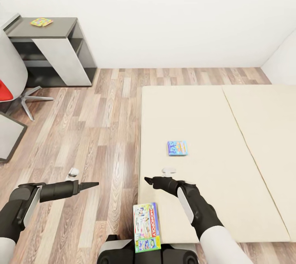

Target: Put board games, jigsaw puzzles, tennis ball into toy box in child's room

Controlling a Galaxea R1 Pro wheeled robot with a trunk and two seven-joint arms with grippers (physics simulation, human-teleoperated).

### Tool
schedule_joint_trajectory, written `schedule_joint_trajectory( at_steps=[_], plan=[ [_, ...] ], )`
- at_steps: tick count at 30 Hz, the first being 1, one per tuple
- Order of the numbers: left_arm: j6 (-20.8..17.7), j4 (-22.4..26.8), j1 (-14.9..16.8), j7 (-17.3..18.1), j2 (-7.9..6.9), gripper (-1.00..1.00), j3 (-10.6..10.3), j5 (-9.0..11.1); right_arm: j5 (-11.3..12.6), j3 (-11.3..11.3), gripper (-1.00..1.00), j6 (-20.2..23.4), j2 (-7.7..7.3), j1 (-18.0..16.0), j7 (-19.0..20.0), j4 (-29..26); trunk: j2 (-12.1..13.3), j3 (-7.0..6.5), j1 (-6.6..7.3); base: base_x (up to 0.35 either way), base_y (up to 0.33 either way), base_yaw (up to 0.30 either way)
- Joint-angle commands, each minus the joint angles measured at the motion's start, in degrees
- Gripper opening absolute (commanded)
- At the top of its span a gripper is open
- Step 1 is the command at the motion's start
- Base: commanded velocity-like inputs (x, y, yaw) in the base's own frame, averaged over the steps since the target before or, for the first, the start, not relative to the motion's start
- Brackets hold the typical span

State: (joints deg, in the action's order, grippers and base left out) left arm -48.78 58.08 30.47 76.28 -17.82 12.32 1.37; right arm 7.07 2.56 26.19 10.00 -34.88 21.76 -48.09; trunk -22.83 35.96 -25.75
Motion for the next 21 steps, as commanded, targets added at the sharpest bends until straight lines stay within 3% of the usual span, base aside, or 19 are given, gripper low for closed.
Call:
schedule_joint_trajectory(
  at_steps=[1, 21],
  plan=[
    [-0.7, 0.1, 0.0, 0.1, -0.03, 1.00, 0.0, 0.1, 0.6, 0.0, 1.00, 0.4, 0.00, 0.0, -0.1, -0.1, -0.1, -0.03, -0.03, 0.000, 0.000, 0.000],
    [-1.8, 0.5, 0.3, -0.2, -1.06, 1.00, 0.0, 0.0, 0.6, 0.0, 1.00, 0.4, 0.00, 0.0, -2.4, 0.1, -0.1, -1.91, -0.03, 0.000, 0.000, 0.000]
  ],
)
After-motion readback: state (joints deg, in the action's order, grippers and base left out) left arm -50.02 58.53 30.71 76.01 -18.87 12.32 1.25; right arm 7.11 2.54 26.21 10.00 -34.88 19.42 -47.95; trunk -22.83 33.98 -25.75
